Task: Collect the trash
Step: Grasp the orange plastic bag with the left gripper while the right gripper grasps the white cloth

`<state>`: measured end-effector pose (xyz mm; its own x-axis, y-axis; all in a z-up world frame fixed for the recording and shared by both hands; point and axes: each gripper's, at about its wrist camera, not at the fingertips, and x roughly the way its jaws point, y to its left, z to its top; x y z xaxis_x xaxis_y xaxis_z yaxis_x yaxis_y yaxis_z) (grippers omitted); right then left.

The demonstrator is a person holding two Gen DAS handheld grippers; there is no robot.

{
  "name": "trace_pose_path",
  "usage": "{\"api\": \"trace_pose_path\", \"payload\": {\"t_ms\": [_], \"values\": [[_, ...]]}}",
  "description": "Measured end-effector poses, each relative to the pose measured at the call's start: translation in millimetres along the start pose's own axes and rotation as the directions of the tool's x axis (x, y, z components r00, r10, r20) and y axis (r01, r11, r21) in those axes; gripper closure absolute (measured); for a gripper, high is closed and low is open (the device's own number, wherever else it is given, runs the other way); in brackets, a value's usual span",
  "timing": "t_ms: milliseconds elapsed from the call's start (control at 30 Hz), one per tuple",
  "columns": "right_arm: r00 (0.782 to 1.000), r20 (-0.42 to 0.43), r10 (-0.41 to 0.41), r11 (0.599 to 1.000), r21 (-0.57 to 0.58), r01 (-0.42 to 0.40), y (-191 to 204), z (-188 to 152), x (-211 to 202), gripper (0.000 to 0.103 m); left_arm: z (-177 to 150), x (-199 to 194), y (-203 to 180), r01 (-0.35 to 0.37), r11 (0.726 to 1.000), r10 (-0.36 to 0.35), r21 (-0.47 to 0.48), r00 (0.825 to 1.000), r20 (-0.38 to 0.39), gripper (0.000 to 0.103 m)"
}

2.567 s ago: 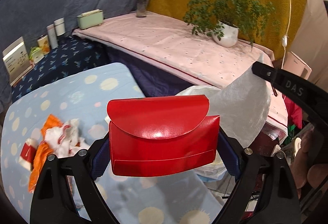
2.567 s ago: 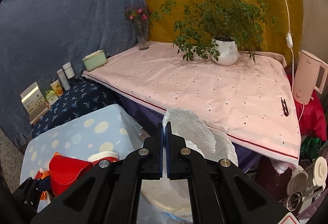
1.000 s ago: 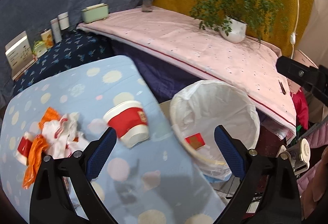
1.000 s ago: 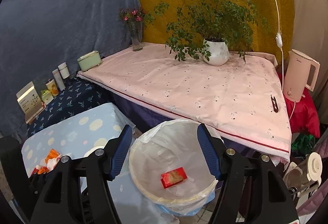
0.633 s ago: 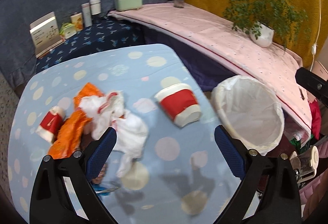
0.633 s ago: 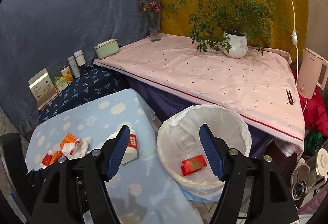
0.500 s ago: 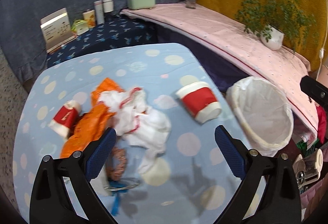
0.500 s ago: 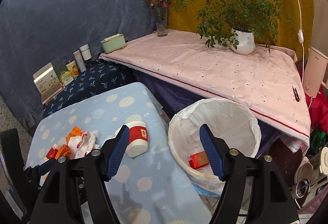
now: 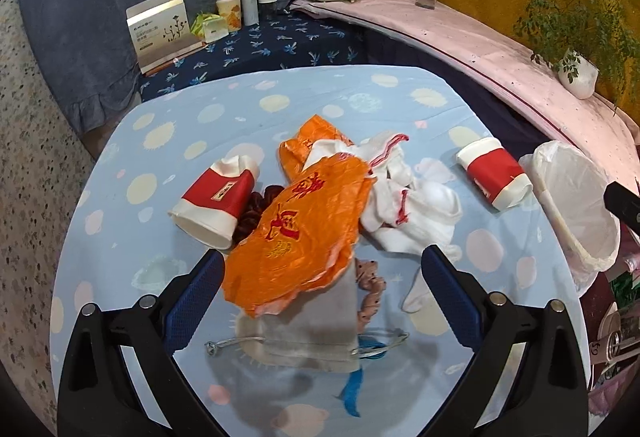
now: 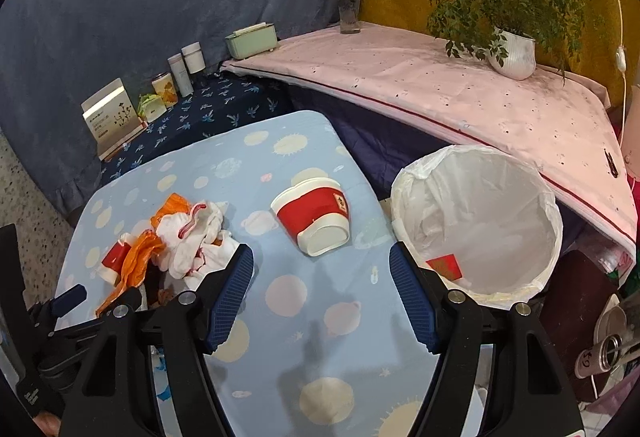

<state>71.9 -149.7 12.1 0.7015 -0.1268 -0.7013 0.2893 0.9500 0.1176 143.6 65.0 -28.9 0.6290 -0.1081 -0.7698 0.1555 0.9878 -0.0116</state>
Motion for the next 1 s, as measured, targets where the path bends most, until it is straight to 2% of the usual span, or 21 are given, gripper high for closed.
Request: {"api": "trace_pose_path", "payload": {"t_ms": [200, 300, 500, 567, 600, 667, 767, 1000], "values": [[0.999, -0.034, 0.009, 1.000, -0.020, -0.009, 15, -10, 12, 0.035, -4, 12, 17, 0.020, 1.000, -0.021, -0.022, 0.999, -0.030, 0.010], [0.999, -0.051, 0.012, 0.999, -0.029, -0.014, 20, -14, 18, 0.035, -4, 17, 22, 0.034, 0.999, -0.036, -0.036, 0.999, -0.040, 0.015], [0.996, -0.081, 0.024, 0.998, -0.052, -0.028, 35, -23, 28, 0.035, -5, 25, 31, 0.088, 0.994, -0.093, -0.063, 0.992, -0.082, 0.047], [0.995, -0.091, 0.027, 0.998, -0.061, -0.033, 41, -27, 31, 0.035, -6, 25, 33, 0.107, 0.992, -0.113, -0.070, 0.990, -0.086, 0.063], [0.995, -0.095, 0.029, 0.997, -0.064, -0.035, 43, -28, 33, 0.035, -6, 24, 34, 0.113, 0.991, -0.119, -0.073, 0.989, -0.087, 0.067], [0.994, -0.103, 0.033, 0.997, -0.071, -0.041, 47, -30, 36, 0.035, -5, 23, 36, 0.128, 0.989, -0.135, -0.075, 0.987, -0.090, 0.085], [0.993, -0.113, 0.042, 0.995, -0.082, -0.051, 53, -32, 41, 0.035, -3, 18, 39, 0.139, 0.987, -0.146, -0.085, 0.986, -0.075, 0.095], [0.988, -0.140, 0.061, 0.992, -0.101, -0.075, 69, -37, 59, 0.035, 7, 4, 43, 0.156, 0.983, -0.159, -0.093, 0.987, -0.026, 0.101]]}}
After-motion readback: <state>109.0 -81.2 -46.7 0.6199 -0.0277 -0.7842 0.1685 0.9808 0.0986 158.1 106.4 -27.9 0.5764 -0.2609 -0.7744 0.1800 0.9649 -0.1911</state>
